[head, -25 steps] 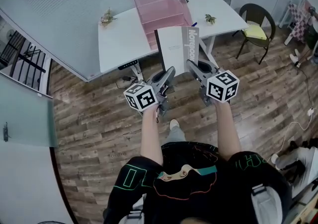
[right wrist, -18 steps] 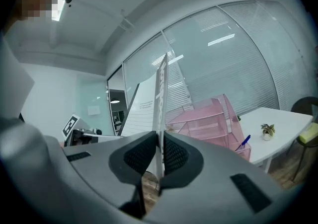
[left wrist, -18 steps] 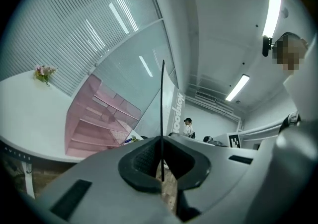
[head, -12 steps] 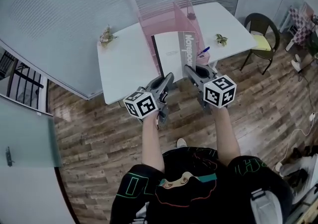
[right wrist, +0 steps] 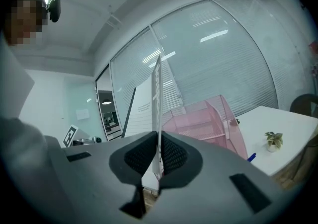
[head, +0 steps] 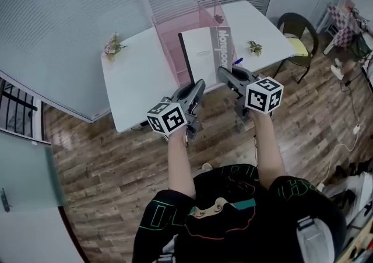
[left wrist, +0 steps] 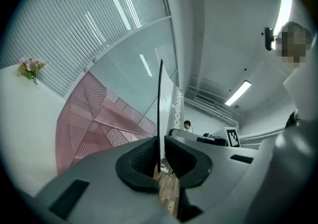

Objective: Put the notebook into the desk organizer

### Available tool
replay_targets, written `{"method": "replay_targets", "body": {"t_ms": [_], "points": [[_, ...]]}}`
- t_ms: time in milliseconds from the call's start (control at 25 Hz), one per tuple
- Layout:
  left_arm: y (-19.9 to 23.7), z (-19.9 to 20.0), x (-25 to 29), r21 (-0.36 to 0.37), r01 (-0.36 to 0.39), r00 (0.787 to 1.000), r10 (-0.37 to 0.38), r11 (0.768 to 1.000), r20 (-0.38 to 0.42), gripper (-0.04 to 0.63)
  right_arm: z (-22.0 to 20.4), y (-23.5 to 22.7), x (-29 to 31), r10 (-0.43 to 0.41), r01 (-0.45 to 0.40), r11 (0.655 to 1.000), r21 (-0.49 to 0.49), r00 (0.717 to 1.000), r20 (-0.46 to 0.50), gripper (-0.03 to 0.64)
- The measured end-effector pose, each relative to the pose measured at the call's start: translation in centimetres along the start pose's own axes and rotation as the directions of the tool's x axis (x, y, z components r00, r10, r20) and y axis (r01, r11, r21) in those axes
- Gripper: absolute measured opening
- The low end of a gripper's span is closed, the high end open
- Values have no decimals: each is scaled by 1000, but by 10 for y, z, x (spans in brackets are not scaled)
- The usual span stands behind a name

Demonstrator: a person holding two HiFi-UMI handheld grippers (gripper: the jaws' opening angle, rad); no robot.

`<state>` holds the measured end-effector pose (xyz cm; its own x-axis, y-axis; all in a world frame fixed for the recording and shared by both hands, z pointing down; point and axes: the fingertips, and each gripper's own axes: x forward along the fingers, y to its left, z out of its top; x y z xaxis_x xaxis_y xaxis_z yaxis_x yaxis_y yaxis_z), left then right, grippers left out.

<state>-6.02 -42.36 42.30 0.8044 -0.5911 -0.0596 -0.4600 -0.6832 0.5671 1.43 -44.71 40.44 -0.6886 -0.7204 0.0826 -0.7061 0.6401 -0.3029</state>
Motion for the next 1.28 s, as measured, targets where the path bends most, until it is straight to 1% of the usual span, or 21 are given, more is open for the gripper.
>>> {"method": "replay_targets", "body": {"t_ms": [120, 280, 400, 520, 640, 720, 840, 920, 1000, 1080, 1120, 1200, 1280], "points": [[12, 4, -3, -13, -5, 1000, 5, 1000, 13, 37, 0, -5, 15, 0, 0, 1000, 12, 1000, -12, 20], [24, 9, -7, -39, -31, 998, 33, 999, 46, 40, 6, -7, 34, -3, 2, 1000, -24, 998, -57, 20], [33, 14, -7, -54, -57, 996, 60, 997, 64, 54, 8, -12, 47, -5, 4, 1000, -9, 995, -97, 20], [40, 17, -6, -60, -71, 995, 75, 996, 70, 83, 7, -17, 62, -10, 11, 1000, 11, 990, -139, 20], [44, 14, -8, -55, -89, 994, 93, 995, 65, 109, 7, -22, 70, -37, 39, 999, 7, 986, -161, 21], [48, 12, -13, -63, -108, 991, 113, 992, 69, 121, 6, -25, 75, -59, 61, 998, 7, 983, -174, 21], [47, 8, -14, -73, -118, 991, 122, 990, 57, 138, 3, -28, 78, -94, 95, 995, -5, 975, -203, 23], [48, 11, -17, -66, -128, 989, 132, 990, 60, 141, 7, -29, 84, -113, 112, 994, -17, 971, -209, 25], [52, 11, -22, -65, -136, 988, 140, 989, 60, 135, 13, -32, 88, -141, 143, 990, -8, 970, -200, 25], [55, 8, -23, -66, -136, 989, 140, 988, 54, 132, 15, -40, 92, -181, 184, 983, -2, 961, -208, 25], [55, 7, -22, -66, -133, 989, 137, 989, 51, 127, 14, -43, 94, -191, 193, 981, -14, 954, -231, 28], [53, 6, -21, -62, -124, 991, 127, 990, 48, 118, 7, -46, 100, -202, 191, 979, -67, 932, -302, 38], [51, 7, -20, -57, -117, 992, 120, 992, 49, 115, 1, -48, 105, -223, 185, 973, -137, 903, -367, 54]]}}
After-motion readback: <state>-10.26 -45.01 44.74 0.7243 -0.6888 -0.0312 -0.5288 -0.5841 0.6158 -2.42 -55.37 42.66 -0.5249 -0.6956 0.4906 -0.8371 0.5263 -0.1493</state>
